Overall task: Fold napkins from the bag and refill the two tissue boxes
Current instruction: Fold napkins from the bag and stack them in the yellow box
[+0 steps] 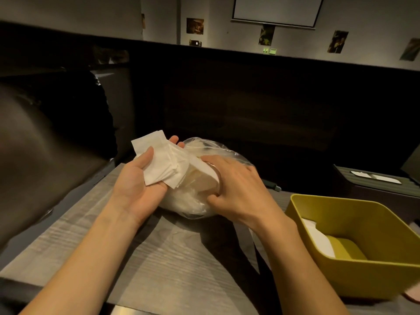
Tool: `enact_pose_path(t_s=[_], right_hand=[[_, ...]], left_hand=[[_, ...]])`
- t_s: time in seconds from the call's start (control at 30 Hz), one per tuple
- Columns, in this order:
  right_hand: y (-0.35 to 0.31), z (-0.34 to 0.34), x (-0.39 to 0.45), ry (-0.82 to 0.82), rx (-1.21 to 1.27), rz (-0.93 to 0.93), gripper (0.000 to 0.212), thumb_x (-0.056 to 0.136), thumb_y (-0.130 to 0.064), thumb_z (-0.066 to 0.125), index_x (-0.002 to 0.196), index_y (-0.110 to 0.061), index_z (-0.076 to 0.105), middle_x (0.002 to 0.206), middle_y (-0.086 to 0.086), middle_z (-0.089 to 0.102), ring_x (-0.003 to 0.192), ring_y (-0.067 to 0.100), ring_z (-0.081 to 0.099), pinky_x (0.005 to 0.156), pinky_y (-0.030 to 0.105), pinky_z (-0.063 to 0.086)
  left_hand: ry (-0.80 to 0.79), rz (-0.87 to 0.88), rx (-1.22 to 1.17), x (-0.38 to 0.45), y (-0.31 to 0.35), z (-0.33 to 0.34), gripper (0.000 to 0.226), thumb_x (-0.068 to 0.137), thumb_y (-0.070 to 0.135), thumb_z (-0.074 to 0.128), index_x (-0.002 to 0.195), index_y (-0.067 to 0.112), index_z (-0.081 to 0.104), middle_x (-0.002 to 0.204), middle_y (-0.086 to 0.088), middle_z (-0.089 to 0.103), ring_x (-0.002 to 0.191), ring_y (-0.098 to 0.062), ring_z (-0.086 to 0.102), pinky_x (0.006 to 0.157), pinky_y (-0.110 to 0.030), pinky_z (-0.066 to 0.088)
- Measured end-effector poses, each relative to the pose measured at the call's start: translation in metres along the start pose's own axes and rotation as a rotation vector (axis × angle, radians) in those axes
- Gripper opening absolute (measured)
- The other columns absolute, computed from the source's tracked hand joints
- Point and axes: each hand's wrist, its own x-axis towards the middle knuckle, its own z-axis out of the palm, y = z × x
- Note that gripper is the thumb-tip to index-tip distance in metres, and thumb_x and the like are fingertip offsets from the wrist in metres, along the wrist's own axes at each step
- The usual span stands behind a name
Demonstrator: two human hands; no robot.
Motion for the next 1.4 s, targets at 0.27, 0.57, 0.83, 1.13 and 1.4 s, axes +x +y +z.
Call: enact_pose_path(t_s=[0.27,0.57,0.83,1.13,1.4], right_hand=[[0.000,0.018,0.012,0.184,-0.034,-0.075,0.039,0.092,-0.027,0.068,0.129,-0.041,0.066,0.128,-0.015,0.067,0.121,0.012,0.058,0.102,0.042,0.044],[0.004,0.016,0.009,0.441,0.051,-0.089,0.031,0.091,-0.020,0.074,0.115,-0.039,0.077,0.116,-0.014,0.075,0.111,0.008,0.065,0.098,0.030,0.052],[0.004,0.005,0.012,0.675,0.352,-0.051,0.043,0.097,-0.006,0.061,0.134,-0.026,0.069,0.121,-0.009,0.071,0.113,0.006,0.064,0.093,0.033,0.058],[-0.014,-0.022,0.002,0.675,1.087,-0.005,0.006,0.098,-0.019,0.071,0.104,-0.022,0.069,0.095,-0.002,0.075,0.091,0.017,0.074,0.073,0.037,0.064],[-0.009,0.003,0.011,0.446,0.968,0.170,0.026,0.098,-0.028,0.072,0.122,-0.026,0.064,0.111,-0.008,0.073,0.104,0.007,0.071,0.088,0.040,0.063]], left_hand=[[0.055,-0.002,-0.026,0.002,0.000,-0.004,0.036,0.109,0.021,0.040,0.134,0.001,0.057,0.127,-0.014,0.072,0.117,-0.029,0.070,0.110,-0.052,0.045],[0.076,0.035,-0.023,-0.001,0.003,0.003,0.038,0.109,0.028,0.043,0.130,0.000,0.060,0.127,-0.015,0.072,0.115,-0.027,0.071,0.103,-0.048,0.050],[0.050,0.108,0.075,-0.003,0.004,0.005,0.040,0.110,0.030,0.041,0.136,0.004,0.057,0.130,-0.011,0.071,0.119,-0.024,0.070,0.106,-0.045,0.050],[0.011,0.099,0.224,-0.008,-0.002,0.014,0.046,0.108,0.028,0.042,0.098,0.014,0.085,0.119,-0.009,0.076,0.110,-0.021,0.074,0.093,-0.038,0.060],[-0.171,-0.160,0.153,-0.013,-0.009,0.014,0.059,0.109,0.050,0.032,0.142,0.011,0.061,0.140,-0.016,0.064,0.125,-0.033,0.065,0.102,-0.047,0.055]])
